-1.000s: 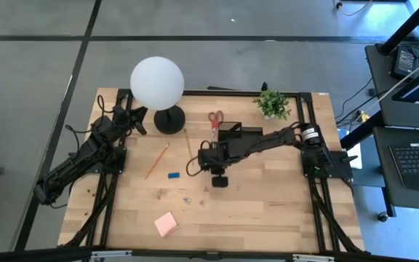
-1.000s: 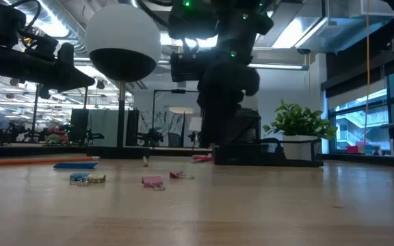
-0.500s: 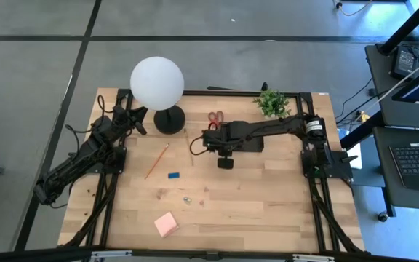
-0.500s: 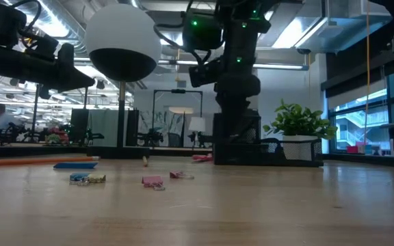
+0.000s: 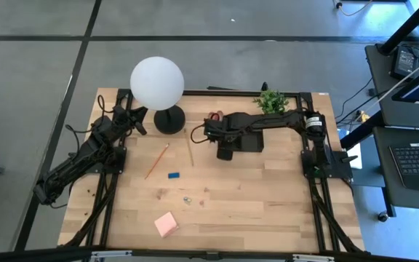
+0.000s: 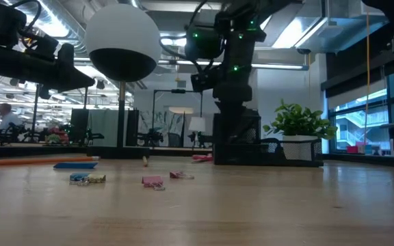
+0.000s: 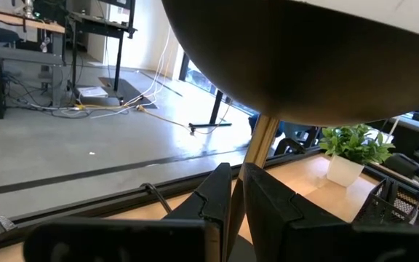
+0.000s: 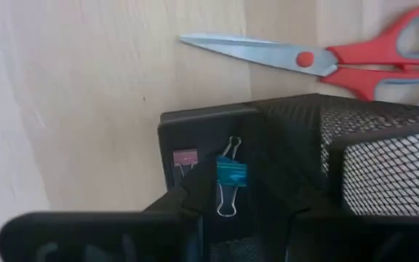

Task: Pick and place office supplies into organizer
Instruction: Put the top blue clip binder into the black desk organizer, then put the top pink clip binder into the black desk organizer

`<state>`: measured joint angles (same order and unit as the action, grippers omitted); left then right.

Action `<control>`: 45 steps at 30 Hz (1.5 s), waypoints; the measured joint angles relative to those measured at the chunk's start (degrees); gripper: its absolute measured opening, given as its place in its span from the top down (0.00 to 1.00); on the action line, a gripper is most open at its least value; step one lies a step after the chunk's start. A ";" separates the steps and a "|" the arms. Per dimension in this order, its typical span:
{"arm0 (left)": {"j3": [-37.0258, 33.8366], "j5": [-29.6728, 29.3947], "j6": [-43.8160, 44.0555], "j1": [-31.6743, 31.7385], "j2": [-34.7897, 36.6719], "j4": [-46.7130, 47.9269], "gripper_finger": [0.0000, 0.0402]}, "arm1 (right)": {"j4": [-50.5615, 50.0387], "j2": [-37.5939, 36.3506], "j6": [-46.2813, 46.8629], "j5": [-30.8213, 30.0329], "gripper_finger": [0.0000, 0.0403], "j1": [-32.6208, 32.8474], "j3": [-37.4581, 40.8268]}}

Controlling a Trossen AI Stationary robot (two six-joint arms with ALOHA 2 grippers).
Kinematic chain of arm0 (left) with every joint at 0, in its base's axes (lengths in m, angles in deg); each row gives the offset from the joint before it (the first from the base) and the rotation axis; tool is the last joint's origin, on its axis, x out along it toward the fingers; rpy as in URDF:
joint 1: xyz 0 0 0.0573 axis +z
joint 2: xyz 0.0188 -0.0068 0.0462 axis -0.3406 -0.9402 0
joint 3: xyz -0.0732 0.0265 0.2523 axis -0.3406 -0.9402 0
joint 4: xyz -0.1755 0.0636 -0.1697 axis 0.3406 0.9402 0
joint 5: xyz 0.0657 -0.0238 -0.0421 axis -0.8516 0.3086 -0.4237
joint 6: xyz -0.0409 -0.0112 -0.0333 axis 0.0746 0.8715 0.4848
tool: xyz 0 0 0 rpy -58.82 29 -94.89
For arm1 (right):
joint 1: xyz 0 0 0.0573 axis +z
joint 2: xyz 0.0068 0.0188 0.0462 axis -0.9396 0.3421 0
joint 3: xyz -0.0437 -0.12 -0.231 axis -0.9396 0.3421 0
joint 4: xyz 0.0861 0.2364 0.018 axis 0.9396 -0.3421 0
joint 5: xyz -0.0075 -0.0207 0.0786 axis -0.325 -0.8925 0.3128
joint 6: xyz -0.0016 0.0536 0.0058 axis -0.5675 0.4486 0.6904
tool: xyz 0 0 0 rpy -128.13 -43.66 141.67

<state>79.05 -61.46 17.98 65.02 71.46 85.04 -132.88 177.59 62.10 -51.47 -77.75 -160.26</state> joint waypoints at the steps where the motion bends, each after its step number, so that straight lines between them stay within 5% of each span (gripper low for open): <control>1: 0.01 0.00 0.01 -0.02 0.00 0.00 0.92 | 0.58 0.00 0.00 0.00 0.82 -0.03 0.52; 32: 0.02 -0.02 0.00 -0.02 0.00 0.00 0.92 | 6.61 -0.15 0.61 -4.73 0.82 0.10 5.41; 45: 0.01 -0.04 0.00 -0.01 0.00 0.00 0.92 | 6.69 -0.09 1.38 -4.28 0.73 0.14 5.41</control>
<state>79.05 -61.50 17.98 65.01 71.46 85.04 -126.19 177.51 63.48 -55.76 -77.61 -154.85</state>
